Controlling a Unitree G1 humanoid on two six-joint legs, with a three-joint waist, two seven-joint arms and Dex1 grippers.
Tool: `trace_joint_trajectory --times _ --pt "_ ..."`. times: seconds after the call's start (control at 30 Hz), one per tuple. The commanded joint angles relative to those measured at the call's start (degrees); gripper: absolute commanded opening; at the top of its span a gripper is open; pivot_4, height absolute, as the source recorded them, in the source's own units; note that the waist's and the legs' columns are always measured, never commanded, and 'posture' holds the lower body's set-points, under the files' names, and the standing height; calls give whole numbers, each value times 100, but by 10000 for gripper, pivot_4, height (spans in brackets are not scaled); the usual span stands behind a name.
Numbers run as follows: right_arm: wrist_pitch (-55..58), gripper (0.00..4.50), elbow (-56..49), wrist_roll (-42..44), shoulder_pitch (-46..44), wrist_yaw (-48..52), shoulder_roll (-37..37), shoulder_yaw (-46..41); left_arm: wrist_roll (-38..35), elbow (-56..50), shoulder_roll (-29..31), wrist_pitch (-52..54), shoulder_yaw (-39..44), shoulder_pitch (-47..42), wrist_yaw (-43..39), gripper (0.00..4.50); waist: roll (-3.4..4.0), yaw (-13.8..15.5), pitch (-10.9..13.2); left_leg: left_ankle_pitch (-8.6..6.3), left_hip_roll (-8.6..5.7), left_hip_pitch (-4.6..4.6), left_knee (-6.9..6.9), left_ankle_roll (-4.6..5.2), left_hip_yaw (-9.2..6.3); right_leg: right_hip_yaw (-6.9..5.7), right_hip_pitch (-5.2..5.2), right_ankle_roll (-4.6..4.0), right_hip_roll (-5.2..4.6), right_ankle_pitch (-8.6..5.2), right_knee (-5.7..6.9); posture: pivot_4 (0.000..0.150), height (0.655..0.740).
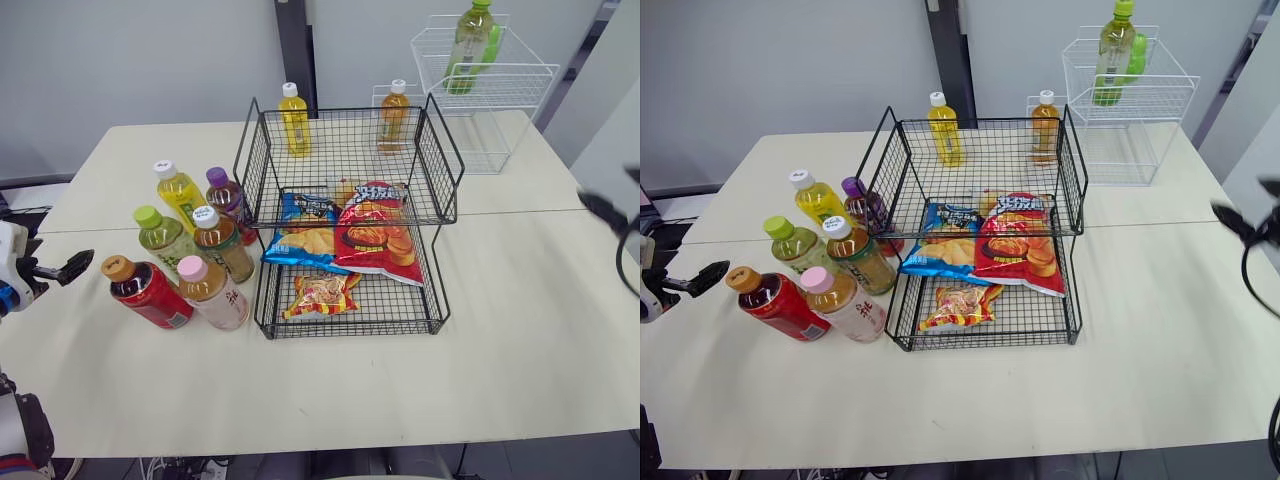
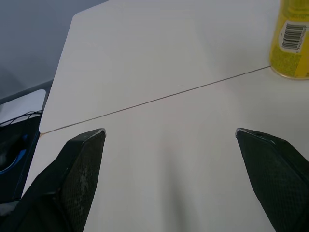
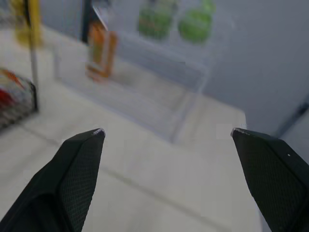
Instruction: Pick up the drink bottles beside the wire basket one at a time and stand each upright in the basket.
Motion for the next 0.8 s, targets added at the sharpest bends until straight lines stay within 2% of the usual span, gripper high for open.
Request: trace_joint_trajectory --times 0.03,0.13,0.23,0.33,0.5,0.6,0.7,0.8 --pt "1229 45000 -2079 1000 -130 -15 75 121 -76 11 32 -35 103 -27 6 44831 -13 38 -6 -1 7 -4 0 -2 -8 -5 -1 -6 7 3 -1 1500 7400" --pt "2271 45000 -3650 2026 -161 -433 373 336 -88 24 -19 -9 114 -16 -7 44831 -37 118 -16 -8 16 -24 1 -13 -31 -16 -13 -18 20 10 -6 1500 7400" --pt "2743 45000 -4821 2699 77 -685 707 582 -170 24 -31 73 187 41 -71 44831 -47 163 -22 -8 9 -79 17 -14 -37 -1 -73 -27 15 16 -3 1500 7400" --pt "2385 45000 -5488 2620 414 -499 1091 892 -351 -15 -4 224 338 171 -221 44831 -57 215 -26 -8 6 -109 27 -13 -41 -1 -102 -29 11 27 0 1500 7400" --pt "1186 45000 -5650 1865 1069 350 1547 1304 -593 -310 56 309 552 590 -494 44831 -68 228 -33 -8 5 -107 34 -12 -24 -5 -100 -25 15 33 1 1500 7400" --pt "925 45000 -5430 1729 1250 683 1712 1518 -840 -699 109 347 816 1074 -740 44831 -71 223 -35 -8 13 -94 34 -12 -19 -3 -93 -33 26 42 1 1500 7400" --pt "1141 45000 -5361 1942 1160 622 1838 1580 -1218 -1643 74 596 1238 1827 -958 44831 -71 178 -34 -7 27 -89 34 -12 -22 3 -95 -48 39 51 2 1500 7400" --pt "1393 45000 -5365 2158 1090 602 1838 1603 -1782 -3244 -83 1309 1887 2911 -1056 44831 -72 163 -35 -8 58 -89 33 -14 -23 8 -97 -59 58 57 -3 1500 7400"
